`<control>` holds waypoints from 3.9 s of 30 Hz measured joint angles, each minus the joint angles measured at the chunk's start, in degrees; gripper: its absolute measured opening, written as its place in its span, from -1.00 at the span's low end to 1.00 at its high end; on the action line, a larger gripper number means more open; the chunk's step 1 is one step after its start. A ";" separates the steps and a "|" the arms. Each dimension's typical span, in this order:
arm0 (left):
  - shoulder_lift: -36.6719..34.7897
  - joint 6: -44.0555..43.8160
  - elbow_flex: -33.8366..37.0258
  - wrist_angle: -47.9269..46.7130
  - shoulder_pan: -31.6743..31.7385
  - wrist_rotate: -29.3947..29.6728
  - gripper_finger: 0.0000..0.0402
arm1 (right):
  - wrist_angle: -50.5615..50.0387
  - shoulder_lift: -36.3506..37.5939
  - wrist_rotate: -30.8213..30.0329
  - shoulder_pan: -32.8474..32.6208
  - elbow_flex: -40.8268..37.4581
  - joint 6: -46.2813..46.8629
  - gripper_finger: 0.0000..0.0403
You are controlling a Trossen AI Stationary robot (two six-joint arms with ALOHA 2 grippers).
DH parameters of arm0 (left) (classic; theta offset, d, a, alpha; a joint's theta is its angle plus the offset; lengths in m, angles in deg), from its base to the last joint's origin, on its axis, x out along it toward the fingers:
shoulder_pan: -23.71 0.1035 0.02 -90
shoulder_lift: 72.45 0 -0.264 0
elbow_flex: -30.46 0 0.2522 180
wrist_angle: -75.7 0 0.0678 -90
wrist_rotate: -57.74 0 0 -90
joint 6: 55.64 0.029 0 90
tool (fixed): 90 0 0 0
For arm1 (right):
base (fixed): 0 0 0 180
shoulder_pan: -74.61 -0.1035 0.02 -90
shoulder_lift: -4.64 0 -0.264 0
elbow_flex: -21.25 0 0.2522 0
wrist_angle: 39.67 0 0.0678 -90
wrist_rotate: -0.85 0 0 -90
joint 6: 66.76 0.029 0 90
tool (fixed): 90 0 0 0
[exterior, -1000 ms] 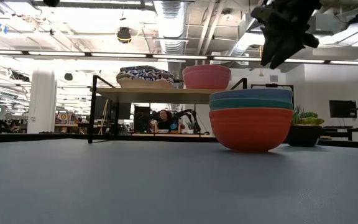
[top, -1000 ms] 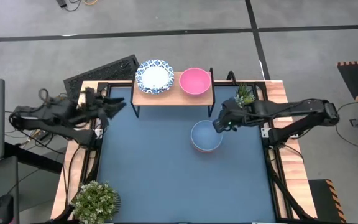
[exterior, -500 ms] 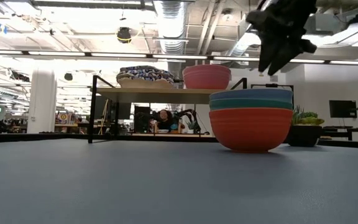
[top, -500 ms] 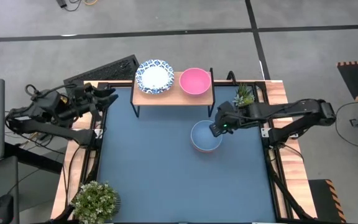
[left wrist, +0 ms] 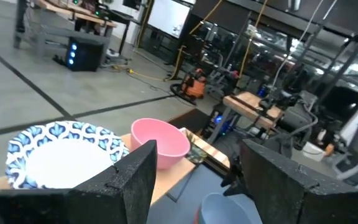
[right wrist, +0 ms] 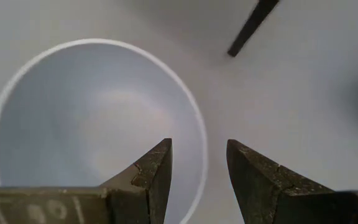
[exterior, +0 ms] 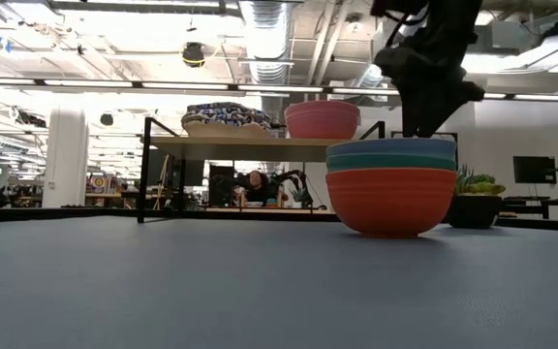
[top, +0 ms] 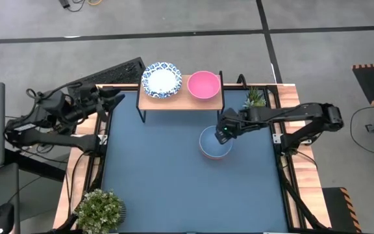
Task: Place and stack bowls onto a shelf
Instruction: Stack the blue bowl on the pink bowl on the shelf, then stack the green bowl on the blue bowl on the shelf
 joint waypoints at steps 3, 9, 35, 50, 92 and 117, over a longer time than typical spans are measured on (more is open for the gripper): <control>0.28 2.18 0.00 -0.11 1.26 -1.24 0.06 | -0.15 -0.73 0.31 1.17 0.00 -0.46 -0.12; 0.53 2.87 0.00 -0.11 4.52 -5.37 0.06 | 0.31 -3.89 1.92 2.81 0.00 -2.69 -0.12; 5.24 -14.01 0.04 -3.80 6.35 -7.85 0.06 | -1.34 -0.16 13.92 4.84 1.21 -7.72 -0.89; 6.11 -17.97 0.04 -5.70 6.35 -7.96 0.06 | -3.57 10.84 15.77 10.60 7.23 -7.75 -0.89; 6.08 -13.29 0.04 -8.07 6.32 -8.45 0.06 | -11.81 -19.51 20.96 39.17 50.02 -29.69 0.05; 9.58 -16.53 0.07 -8.07 6.32 -13.90 0.06 | 6.14 9.24 -0.11 -3.10 -7.12 9.30 0.00</control>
